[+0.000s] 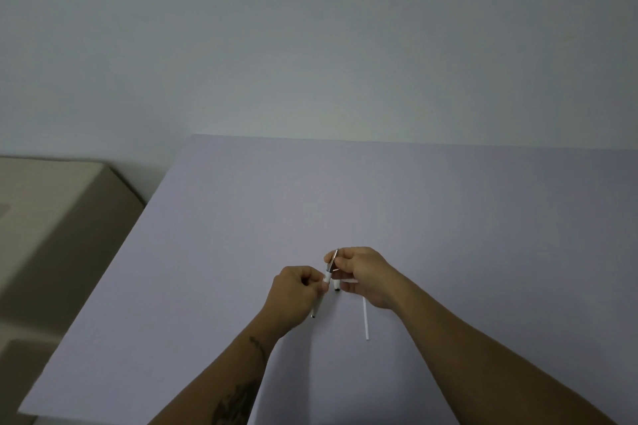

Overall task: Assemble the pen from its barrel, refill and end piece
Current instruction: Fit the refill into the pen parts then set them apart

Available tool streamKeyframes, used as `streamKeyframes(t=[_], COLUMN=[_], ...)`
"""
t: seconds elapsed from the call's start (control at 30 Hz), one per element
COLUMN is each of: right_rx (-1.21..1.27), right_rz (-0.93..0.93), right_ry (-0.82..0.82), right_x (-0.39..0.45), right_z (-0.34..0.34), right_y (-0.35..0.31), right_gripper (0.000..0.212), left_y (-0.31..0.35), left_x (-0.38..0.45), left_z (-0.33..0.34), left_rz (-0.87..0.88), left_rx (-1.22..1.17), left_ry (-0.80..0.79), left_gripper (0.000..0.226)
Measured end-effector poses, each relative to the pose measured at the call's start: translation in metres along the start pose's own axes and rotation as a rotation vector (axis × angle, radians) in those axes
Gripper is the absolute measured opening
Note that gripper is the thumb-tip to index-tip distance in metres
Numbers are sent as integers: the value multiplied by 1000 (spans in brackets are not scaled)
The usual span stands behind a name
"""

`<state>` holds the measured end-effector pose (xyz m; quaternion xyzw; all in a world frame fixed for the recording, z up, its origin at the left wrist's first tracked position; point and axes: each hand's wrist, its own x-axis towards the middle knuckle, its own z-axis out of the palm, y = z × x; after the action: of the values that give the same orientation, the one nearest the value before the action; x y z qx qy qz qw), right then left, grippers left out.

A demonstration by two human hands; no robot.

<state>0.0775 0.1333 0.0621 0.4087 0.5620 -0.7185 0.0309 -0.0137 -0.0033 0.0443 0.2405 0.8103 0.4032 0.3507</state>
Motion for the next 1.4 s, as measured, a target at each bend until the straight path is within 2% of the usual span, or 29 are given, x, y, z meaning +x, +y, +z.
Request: streamKeyframes(t=[0.13,0.37,0.6,0.77,0.97,1.17,1.33,1.4], right_rx=[21,-50,-21,0,-35,-15,22,19], right_rz=[-1,-83,-15,22,-41,2,17,-1], right_ry=[28,246,124,150,263,177,159,205], right_x=[-1,3,-9,-6,1,0,2,4], right_z=[13,36,39,36,33,27,27,29], right_y=[1,6,1,6,6,7,17,20], right_gripper=[13,13,27,10,15,30,10,11], left_y=[-9,-18,-24,-24,-18,-17,-19,-19], left_x=[2,6,6,9,14,13,13,13], left_z=[-15,-23,-27,-24,-18,-15,-17,-17], left_rz=[7,55,63,42,31,34,31,30], left_rx=[-9,-49,-39,-47,-61,-39,-27,-24], left_ry=[-1,-45,-87,-87,-92,-96,-89,-90], left_gripper=[11,8,7,6,7,9,8,7])
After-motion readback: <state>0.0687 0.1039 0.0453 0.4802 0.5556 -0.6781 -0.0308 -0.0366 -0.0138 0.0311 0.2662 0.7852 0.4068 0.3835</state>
